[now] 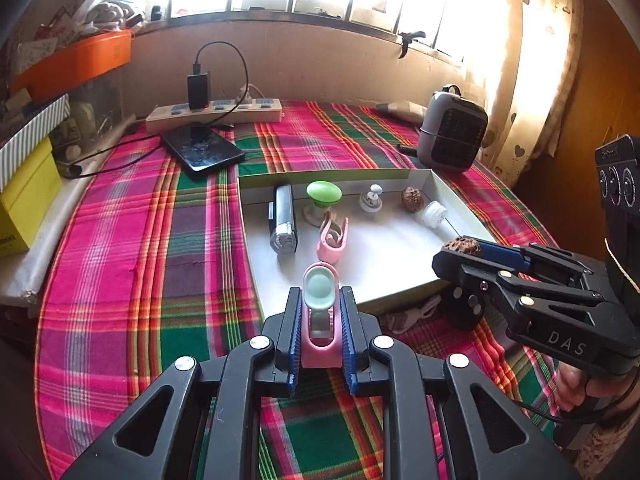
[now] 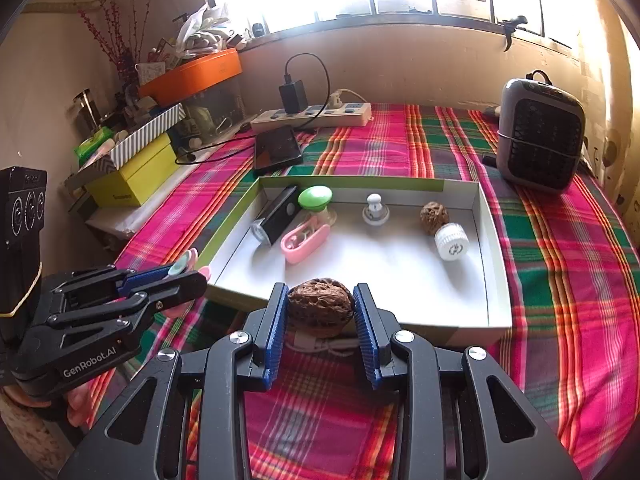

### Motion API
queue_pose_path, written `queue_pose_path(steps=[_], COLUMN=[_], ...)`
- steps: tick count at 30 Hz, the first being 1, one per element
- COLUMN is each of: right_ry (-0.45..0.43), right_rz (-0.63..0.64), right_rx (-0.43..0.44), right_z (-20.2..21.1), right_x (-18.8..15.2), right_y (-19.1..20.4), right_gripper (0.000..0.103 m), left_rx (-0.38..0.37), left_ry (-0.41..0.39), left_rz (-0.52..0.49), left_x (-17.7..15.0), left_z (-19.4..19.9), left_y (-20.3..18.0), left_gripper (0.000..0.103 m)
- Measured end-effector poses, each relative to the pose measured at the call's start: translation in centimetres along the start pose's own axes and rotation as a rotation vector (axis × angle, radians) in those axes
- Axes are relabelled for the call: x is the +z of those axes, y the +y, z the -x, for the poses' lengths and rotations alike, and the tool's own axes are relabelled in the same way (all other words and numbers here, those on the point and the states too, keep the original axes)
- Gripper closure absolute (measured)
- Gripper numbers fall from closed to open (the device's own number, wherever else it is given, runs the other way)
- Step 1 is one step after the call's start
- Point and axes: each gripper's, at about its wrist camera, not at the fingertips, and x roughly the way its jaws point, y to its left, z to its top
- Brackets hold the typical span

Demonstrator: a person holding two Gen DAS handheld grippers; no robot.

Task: Organize objects
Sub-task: 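Lift the pink holder and walnut and carry both over the box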

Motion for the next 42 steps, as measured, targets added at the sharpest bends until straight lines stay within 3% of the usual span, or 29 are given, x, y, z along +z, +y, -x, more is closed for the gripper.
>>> queue_pose_path(steps=[15,29,42], right_ry=[0.058,0.133,0.150], right_rz=[-0.002,-0.004,-0.018], right_rx=[-0.008,-0.005,-0.019], right_z=[-4.4,-8.4,-10.0], right_x=[3.7,4.7,5.0], right_y=[-2.1,-2.6,-2.7], right_gripper=[0.068,0.068,0.068], left_rx=[0.019,0.026,0.042], left_ry=[0.041,0.077,0.084], left_rz=[0.010,-0.006,-0.046], left_x=[2.0,2.2,2.5], left_z=[-3.5,-6.1,-7.2], left_y=[0.2,0.2,-0.3], left_gripper=[0.087,0.087,0.087])
